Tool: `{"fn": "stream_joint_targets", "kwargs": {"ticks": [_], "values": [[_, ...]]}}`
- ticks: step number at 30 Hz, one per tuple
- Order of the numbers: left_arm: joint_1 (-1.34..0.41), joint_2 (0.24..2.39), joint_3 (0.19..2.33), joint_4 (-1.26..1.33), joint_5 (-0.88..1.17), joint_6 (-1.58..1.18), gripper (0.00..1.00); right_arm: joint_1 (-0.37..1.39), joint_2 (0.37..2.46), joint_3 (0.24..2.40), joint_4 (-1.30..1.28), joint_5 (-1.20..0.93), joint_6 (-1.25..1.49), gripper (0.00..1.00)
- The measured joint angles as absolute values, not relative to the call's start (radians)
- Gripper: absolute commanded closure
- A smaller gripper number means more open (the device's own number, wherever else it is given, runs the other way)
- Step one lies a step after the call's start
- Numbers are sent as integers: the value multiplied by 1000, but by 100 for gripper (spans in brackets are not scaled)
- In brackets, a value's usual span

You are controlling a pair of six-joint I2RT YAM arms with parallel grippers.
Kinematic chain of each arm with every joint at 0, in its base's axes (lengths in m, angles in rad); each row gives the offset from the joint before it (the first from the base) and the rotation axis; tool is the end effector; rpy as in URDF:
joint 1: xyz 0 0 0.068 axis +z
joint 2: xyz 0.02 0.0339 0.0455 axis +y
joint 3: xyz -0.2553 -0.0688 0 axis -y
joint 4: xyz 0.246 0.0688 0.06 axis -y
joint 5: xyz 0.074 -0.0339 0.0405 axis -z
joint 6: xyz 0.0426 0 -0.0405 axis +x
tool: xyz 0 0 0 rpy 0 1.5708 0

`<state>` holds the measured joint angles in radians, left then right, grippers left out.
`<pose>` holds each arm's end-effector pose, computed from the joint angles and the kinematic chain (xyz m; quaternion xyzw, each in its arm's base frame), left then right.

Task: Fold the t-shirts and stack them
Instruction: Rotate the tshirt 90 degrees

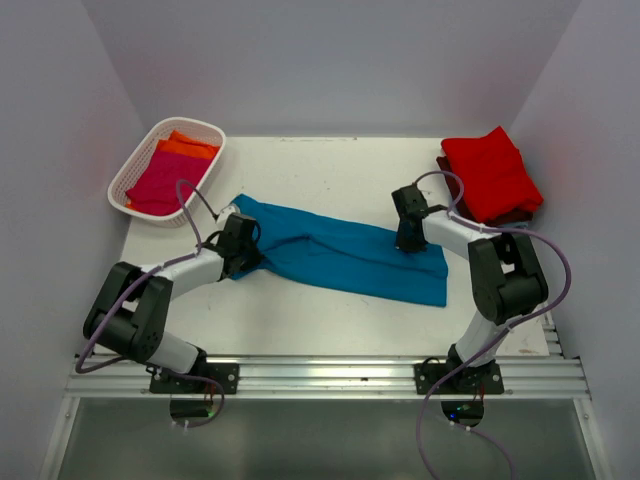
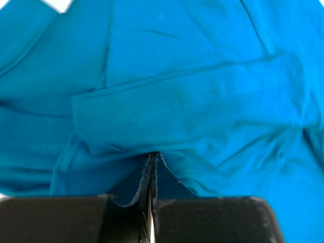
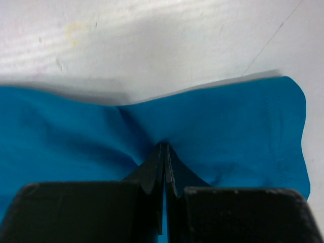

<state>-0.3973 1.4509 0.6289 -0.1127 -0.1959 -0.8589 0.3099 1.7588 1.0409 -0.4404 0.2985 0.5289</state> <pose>0.2519 -0.0967 0.1345 -0.2460 0.9132 -0.1077 0.3064 0.3262 0.0913 0.1426 0.1360 0.9588 -0.0505 0.2442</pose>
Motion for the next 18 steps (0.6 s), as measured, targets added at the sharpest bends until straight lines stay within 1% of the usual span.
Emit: {"fn": "stream_joint_targets", "kwargs": {"ticks": [8, 18], "values": [[-281, 1682, 852, -93, -201, -812, 100, 441, 1678, 954, -474, 275, 561, 100], [-268, 1915, 1119, -46, -113, -730, 100, 669, 1627, 908, -521, 245, 670, 100]]}}
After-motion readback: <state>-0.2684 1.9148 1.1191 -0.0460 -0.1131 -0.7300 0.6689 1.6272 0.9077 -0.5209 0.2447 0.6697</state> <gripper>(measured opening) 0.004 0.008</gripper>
